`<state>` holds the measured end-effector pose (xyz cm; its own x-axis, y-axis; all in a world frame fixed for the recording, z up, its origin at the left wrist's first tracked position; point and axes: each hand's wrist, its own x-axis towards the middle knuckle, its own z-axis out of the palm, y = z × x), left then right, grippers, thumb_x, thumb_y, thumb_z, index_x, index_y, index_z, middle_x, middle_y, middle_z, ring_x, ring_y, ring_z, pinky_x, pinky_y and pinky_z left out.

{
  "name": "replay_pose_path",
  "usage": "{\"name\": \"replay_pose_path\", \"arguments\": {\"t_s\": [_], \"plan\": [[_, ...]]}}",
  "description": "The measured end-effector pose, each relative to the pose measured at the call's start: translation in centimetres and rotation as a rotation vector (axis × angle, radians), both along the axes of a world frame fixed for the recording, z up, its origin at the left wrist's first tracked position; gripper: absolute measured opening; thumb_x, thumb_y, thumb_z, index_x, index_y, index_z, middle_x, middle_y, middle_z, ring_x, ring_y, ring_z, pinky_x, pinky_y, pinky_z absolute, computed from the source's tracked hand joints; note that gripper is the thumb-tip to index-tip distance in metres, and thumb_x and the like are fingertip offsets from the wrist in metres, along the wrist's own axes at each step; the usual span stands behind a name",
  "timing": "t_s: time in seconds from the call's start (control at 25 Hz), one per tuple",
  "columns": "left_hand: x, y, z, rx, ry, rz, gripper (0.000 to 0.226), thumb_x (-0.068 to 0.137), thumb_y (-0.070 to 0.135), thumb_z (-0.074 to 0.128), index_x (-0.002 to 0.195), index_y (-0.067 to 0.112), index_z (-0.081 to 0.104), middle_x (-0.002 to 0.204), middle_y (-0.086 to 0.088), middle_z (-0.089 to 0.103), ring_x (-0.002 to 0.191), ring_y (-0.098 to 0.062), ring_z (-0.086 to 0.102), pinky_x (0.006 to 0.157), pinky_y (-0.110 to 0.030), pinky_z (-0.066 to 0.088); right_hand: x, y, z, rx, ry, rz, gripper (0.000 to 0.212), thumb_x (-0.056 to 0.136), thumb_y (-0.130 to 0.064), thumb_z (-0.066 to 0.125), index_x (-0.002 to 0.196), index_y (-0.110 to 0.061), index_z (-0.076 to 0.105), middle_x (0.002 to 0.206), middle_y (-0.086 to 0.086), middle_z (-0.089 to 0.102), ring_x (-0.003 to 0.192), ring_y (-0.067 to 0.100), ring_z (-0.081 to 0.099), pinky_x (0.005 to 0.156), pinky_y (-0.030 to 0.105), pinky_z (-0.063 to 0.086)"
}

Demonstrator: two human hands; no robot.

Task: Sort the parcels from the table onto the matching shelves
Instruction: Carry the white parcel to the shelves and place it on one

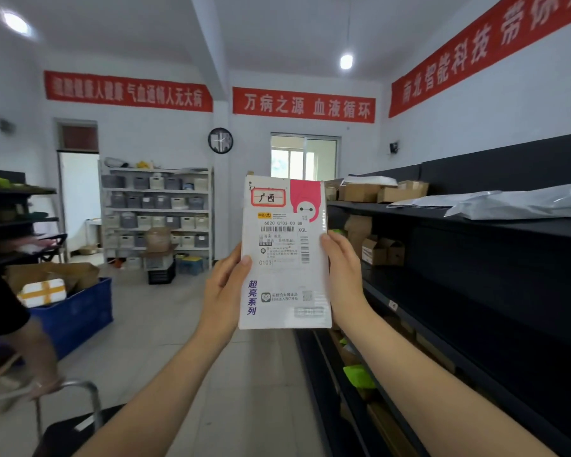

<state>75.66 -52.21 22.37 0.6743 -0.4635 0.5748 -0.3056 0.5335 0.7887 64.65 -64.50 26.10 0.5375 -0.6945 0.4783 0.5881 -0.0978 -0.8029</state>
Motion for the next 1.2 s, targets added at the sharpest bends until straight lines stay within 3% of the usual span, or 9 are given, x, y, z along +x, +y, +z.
{"name": "replay_pose_path", "arguments": {"t_s": [0.24,0.44,0.68,0.92,1.2], "plan": [[0.5,0.5,-0.9,0.045,0.001,0.033,0.033,0.094,0.029,0.049,0.123,0.021,0.062,0.118,-0.014,0.068,0.098,-0.032,0.070,0.075,-0.041,0.059,1.0,-0.5,-1.2,-0.001,0.023,0.061,0.010,0.095,-0.021,0.053,0.098,-0.017,0.062,0.088,0.000,0.071,0.076,0.012,0.070,0.068,0.030,0.052],[3.1,1.4,-1.2,0.093,0.033,0.008,0.032,0.096,0.024,0.045,0.122,0.018,0.062,0.107,-0.011,0.074,0.089,-0.030,0.073,0.059,-0.030,0.059,4.0,-0.1,-2.7,0.023,0.066,0.071,0.021,0.095,-0.022,0.054,0.111,-0.010,0.060,0.100,0.007,0.071,0.083,0.016,0.070,0.072,0.032,0.054],[8.0,1.5,-1.2,0.089,0.029,0.025,0.027,0.096,0.023,0.045,0.115,0.025,0.064,0.114,-0.009,0.071,0.100,-0.031,0.070,0.082,-0.048,0.057,8.4,0.6,-2.2,0.041,0.045,0.056,0.019,0.095,-0.021,0.053,0.109,-0.011,0.060,0.098,0.005,0.073,0.080,0.014,0.072,0.070,0.031,0.055],[11.5,0.9,-0.4,0.084,0.003,0.056,0.024,0.096,0.021,0.047,0.108,0.028,0.066,0.104,-0.009,0.075,0.094,-0.034,0.070,0.079,-0.049,0.055,11.7,0.3,-1.8,0.051,0.032,0.020,0.014,0.095,-0.022,0.054,0.103,-0.014,0.061,0.099,0.006,0.071,0.084,0.018,0.070,0.071,0.034,0.053],[13.4,-3.4,0.1,0.093,-0.034,0.039,0.033,0.096,0.023,0.045,0.124,0.016,0.061,0.106,-0.007,0.074,0.088,-0.022,0.073,0.065,-0.027,0.058,13.7,-4.0,-0.7,0.015,-0.007,0.010,0.009,0.095,-0.018,0.053,0.095,-0.016,0.062,0.089,0.000,0.070,0.079,0.014,0.069,0.070,0.032,0.053]]}}
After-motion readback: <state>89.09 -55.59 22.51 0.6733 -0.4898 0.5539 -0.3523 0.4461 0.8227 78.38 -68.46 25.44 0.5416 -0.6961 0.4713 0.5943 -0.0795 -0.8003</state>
